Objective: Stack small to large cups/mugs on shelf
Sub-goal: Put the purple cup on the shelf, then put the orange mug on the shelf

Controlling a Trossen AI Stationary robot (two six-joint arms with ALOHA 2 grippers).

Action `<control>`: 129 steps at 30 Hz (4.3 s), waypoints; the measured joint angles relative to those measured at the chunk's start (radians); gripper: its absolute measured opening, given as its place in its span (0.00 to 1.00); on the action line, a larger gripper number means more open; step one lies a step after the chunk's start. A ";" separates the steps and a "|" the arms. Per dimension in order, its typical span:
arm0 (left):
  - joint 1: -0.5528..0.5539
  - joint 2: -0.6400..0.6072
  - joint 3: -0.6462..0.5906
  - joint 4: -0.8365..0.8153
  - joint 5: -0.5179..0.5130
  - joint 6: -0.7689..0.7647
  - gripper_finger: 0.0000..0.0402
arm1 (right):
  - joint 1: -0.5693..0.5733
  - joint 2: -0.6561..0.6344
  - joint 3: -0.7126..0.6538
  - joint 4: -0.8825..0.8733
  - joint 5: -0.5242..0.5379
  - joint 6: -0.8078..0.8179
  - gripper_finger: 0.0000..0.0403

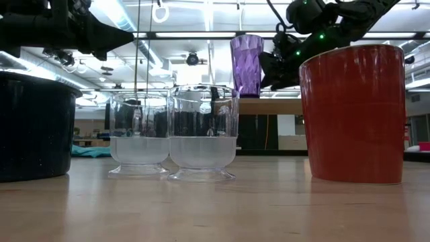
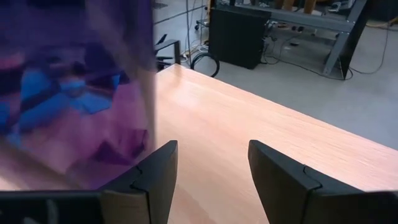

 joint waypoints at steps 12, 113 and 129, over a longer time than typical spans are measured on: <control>0.000 0.000 0.000 0.000 0.000 0.000 0.07 | -0.034 0.002 0.000 0.057 -0.014 0.010 0.50; 0.000 0.000 0.000 0.000 0.000 0.000 0.08 | 0.271 -0.204 0.132 -0.430 -0.303 0.041 0.49; 0.000 0.000 0.000 0.000 0.000 0.000 0.10 | 0.508 0.085 0.557 -0.953 -0.330 0.160 0.49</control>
